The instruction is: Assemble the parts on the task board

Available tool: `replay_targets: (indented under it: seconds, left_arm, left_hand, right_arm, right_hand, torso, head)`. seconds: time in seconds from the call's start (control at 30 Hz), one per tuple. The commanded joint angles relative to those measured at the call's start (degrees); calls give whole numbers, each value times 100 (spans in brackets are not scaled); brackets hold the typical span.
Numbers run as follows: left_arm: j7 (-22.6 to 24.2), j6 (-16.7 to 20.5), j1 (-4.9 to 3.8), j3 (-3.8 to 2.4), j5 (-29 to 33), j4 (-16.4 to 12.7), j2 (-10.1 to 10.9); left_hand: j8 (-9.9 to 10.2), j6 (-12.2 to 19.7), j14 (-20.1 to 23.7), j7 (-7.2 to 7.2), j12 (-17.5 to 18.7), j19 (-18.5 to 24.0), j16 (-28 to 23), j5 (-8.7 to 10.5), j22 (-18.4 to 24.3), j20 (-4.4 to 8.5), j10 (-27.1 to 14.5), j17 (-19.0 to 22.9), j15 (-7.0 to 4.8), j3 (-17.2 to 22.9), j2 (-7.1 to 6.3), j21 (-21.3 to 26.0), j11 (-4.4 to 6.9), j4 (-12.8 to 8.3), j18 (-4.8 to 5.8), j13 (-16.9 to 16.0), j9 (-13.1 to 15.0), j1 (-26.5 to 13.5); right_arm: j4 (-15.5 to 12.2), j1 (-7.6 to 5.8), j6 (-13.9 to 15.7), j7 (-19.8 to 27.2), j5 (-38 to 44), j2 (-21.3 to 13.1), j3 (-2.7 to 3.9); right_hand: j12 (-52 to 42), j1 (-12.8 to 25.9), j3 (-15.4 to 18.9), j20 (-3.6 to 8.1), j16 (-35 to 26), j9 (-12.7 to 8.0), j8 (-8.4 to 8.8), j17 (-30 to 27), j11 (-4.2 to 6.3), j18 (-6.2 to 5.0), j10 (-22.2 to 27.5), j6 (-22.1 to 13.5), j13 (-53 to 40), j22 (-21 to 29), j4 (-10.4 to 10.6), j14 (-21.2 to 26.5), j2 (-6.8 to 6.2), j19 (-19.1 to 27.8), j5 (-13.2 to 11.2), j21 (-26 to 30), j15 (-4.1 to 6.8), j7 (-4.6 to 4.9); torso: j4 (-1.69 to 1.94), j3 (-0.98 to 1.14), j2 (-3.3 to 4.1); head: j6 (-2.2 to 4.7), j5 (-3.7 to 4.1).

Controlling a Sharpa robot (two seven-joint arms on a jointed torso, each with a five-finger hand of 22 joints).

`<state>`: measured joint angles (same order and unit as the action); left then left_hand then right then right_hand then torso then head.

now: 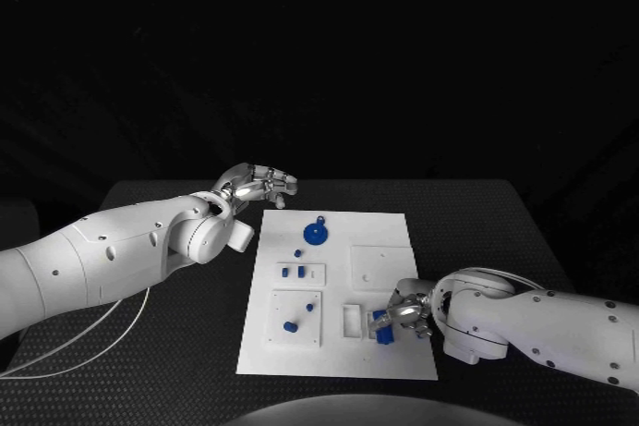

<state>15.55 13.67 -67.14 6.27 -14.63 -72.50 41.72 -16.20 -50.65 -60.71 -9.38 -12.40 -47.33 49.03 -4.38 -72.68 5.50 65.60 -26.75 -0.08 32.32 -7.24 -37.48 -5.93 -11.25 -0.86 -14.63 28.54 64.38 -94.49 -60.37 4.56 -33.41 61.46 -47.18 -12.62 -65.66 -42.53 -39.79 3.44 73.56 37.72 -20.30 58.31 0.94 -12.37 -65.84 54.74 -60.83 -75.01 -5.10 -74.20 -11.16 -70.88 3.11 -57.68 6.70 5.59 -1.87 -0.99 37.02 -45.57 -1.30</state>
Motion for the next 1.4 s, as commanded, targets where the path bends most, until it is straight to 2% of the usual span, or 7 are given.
replay_targets:
  seconds: [0.03,0.3,0.57,0.7,1.03,1.2,1.4]
  left_arm:
    - [21,-79,-2,-4,34,-14,-11]
    - [16,-80,-2,-4,34,-6,-3]
    - [14,-84,-2,-3,34,-7,7]
    - [14,-84,-2,-3,34,-3,-5]
    - [9,-96,-3,-3,34,-14,-12]
    - [6,-97,-3,-3,34,-19,-13]
    - [7,-100,-3,-3,34,-27,-14]
  left_hand:
    - [-32,53,-41,-9,-36,-27,-34,-30,-6,23,-28,-11,-2,-9,5,22,8,28,-102,7,-8,-42]
    - [-31,56,-40,-10,-38,-27,-36,-30,-8,23,-30,-13,-2,-9,6,24,7,29,-103,8,-9,-43]
    - [-31,57,-40,-10,-40,-27,-38,-31,-10,23,-31,-16,-2,-10,6,26,7,30,-103,10,-10,-44]
    - [-32,57,-40,-10,-41,-27,-39,-31,-12,23,-32,-17,-2,-10,7,27,7,30,-103,10,-10,-45]
    - [-32,58,-40,-10,-44,-27,-41,-32,-14,23,-33,-21,-1,-11,9,29,7,34,-103,13,-10,-49]
    - [-32,59,-40,-10,-45,-27,-42,-32,-15,22,-34,-22,-1,-11,11,30,7,35,-103,13,-11,-49]
    - [-32,60,-39,-10,-47,-27,-44,-32,-17,22,-36,-24,-1,-11,11,32,7,36,-103,15,-11,-51]
  right_arm:
    - [3,44,45,12,-14,-9,-33]
    - [-139,16,169,-2,-329,-223,-31]
    - [-331,-313,292,2,-914,-340,-28]
    - [-312,-395,306,1,-1192,-244,-26]
    - [5,-388,177,-60,-1378,270,-33]
    - [80,-333,148,-72,-1408,399,-93]
    - [138,-282,166,-63,-1387,480,-105]
  right_hand:
    - [48,-108,-156,12,-16,-493,30,10,-2,-264,-51,36,-8,-88,-86,-9,65,55,-31,-28,29,-8]
    - [75,-138,-432,-28,-24,-471,19,27,18,-263,-98,166,-17,-87,-186,-28,216,47,-28,-60,41,-32]
    - [100,6,-477,-62,-28,-467,36,43,28,-264,-128,238,-26,-89,-249,-40,223,44,-28,-90,47,-44]
    - [111,69,-466,-71,-31,-465,42,48,33,-264,-136,266,-30,-88,-274,-42,216,44,-27,-100,50,-49]
    - [130,175,-440,-82,-38,-465,61,56,38,-263,-139,293,-39,-84,-295,-45,216,51,-27,-110,55,-55]
    - [139,216,-432,-85,-43,-464,68,59,41,-263,-134,302,-43,-83,-297,-43,229,57,-27,-111,58,-57]
    - [142,226,-430,-86,-45,-464,71,59,41,-264,-132,304,-44,-82,-301,-43,230,59,-27,-112,58,-58]
  torso:
    - [-4,2,-2]
    - [-9,6,-1]
    - [-12,8,1]
    - [-10,4,1]
    - [4,-3,5]
    - [6,-4,4]
    - [-2,0,2]
  head:
    - [8,-4]
    - [12,-21]
    - [30,-21]
    - [35,-32]
    - [33,-51]
    - [24,-68]
    - [6,-114]
